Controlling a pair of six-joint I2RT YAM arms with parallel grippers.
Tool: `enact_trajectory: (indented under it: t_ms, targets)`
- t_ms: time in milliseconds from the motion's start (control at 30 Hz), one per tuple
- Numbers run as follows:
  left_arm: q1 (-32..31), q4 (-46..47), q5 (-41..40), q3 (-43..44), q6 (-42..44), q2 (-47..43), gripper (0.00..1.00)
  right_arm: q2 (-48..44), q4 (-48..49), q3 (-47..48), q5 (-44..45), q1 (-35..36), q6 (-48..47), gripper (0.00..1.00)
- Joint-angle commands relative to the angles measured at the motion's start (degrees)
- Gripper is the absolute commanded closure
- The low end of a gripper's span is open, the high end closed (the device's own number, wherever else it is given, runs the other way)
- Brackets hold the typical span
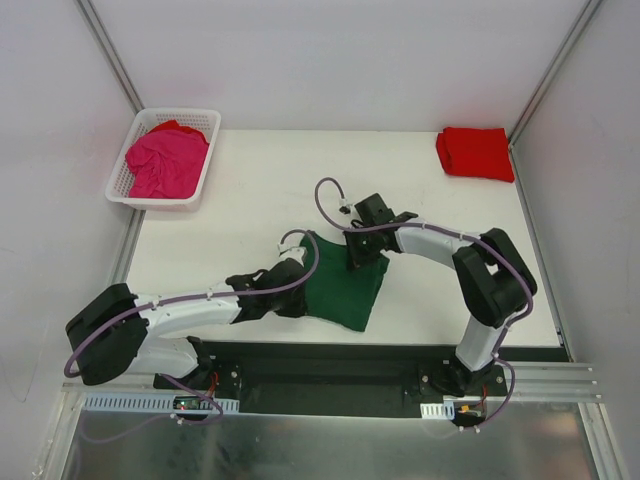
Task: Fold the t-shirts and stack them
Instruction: Put the neatly folded tshirt into the corner of the board with the right arm
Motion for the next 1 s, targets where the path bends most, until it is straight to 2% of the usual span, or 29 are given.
enact_trajectory:
  t_ms: [0, 367, 733, 967]
  targets:
    - [2.0, -6.8, -3.0, 4.3, 2.7, 0.1, 1.0, -3.3, -5.2, -3.7, 4.6, 0.3, -0.9, 0.99]
    - [12.9, -7.2, -0.8, 11.0, 10.7, 6.4, 1.0, -9.9, -5.9, -8.4, 6.7, 4.4, 2.0, 0.99]
    - [14.2, -7.0, 0.7, 20.1, 15.7, 17.3, 1.0, -12.2, -6.8, -8.9, 10.3, 11.2, 7.2, 0.99]
    - [15.5, -7.1, -0.6, 20.7, 17.9, 14.7, 1.0, -19.9, -8.2, -9.7, 19.5, 11.6, 8.7, 0.99]
